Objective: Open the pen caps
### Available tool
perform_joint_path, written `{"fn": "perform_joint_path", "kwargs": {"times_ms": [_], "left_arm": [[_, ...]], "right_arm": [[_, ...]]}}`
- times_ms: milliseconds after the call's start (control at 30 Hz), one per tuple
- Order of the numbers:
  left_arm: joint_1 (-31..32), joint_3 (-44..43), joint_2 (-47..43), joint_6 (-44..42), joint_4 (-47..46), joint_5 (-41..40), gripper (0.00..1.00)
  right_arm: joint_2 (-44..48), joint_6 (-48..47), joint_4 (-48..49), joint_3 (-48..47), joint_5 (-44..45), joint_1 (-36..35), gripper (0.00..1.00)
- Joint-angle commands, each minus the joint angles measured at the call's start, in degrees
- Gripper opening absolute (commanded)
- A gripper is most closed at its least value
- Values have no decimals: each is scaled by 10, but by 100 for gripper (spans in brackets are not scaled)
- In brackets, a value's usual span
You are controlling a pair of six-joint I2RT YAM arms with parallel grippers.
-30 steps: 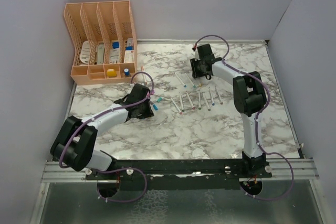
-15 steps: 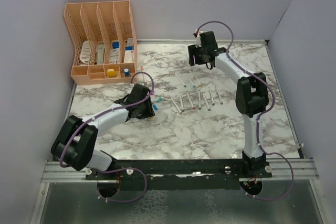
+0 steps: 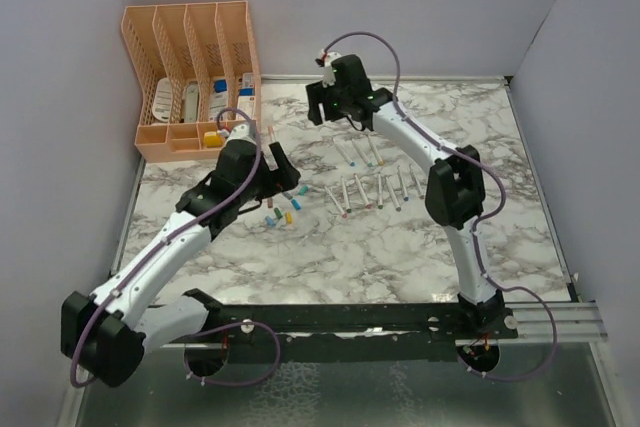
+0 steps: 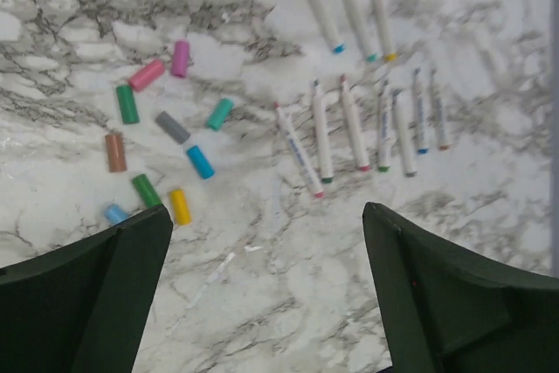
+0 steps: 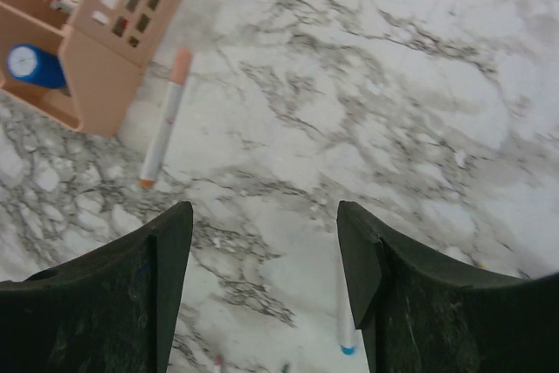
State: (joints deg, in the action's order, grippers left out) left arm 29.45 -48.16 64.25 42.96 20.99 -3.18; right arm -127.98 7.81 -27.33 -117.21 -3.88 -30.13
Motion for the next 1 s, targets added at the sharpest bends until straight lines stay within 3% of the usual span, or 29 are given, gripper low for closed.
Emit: {"fn": "perform_joint_path", "kwargs": {"times_ms": [0, 167, 267, 967], "left_arm": [[-1, -33, -76, -1, 51, -84, 99], [-7, -28, -118, 9, 81, -113, 99], [-9, -17, -142, 19, 84, -126, 99], [-10, 51, -310, 65, 116, -213, 99]], "right_arm": [[-59, 22, -19, -69, -12, -39, 69], [-104, 26, -24, -121, -13, -70, 82], [-121, 29, -16, -129, -13, -85, 85], [-205, 15, 56, -166, 57, -147, 80]]}}
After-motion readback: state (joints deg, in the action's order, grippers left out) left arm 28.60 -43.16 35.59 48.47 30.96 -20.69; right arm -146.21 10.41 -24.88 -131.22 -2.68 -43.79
